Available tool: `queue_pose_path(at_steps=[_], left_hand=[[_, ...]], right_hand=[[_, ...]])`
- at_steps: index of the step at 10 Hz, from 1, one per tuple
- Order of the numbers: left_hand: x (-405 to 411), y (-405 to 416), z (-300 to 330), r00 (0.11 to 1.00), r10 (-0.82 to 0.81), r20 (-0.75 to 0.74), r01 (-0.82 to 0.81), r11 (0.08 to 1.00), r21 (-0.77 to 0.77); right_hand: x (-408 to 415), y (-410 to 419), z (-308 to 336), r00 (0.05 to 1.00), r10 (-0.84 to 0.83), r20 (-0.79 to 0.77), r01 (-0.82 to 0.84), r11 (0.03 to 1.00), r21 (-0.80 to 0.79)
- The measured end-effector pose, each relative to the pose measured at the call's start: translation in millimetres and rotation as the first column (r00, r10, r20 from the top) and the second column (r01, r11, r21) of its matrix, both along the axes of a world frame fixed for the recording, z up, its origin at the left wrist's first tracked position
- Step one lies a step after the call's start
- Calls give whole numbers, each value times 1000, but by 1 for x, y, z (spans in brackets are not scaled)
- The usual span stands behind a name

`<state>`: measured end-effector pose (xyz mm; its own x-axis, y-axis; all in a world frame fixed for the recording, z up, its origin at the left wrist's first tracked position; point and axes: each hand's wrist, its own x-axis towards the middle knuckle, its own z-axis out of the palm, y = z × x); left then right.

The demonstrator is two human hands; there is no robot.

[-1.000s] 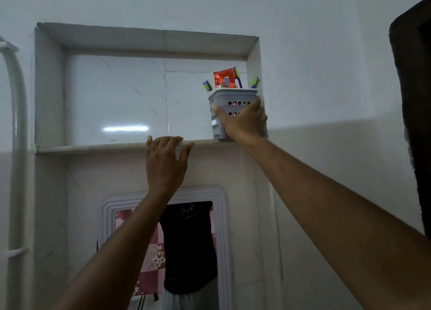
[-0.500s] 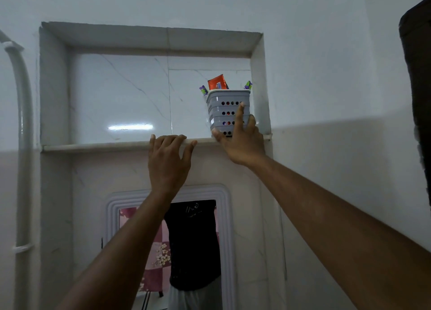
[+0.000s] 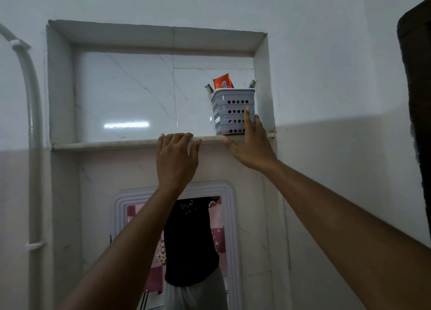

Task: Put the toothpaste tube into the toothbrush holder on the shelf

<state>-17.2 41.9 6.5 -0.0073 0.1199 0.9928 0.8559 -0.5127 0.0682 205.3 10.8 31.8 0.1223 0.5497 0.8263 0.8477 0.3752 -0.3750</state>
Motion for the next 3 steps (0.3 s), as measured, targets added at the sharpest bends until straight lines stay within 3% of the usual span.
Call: queue_pose_path(at_steps=[1, 3], left_hand=[[-4, -3, 1, 999, 9, -41, -10, 1000, -26], [-17, -23, -7, 994, -54, -91, 45, 994, -101]], right_hand=[[0, -11, 0, 989, 92, -115, -90, 996, 25], [-8, -48, -30, 968, 121, -218, -75, 975, 209]])
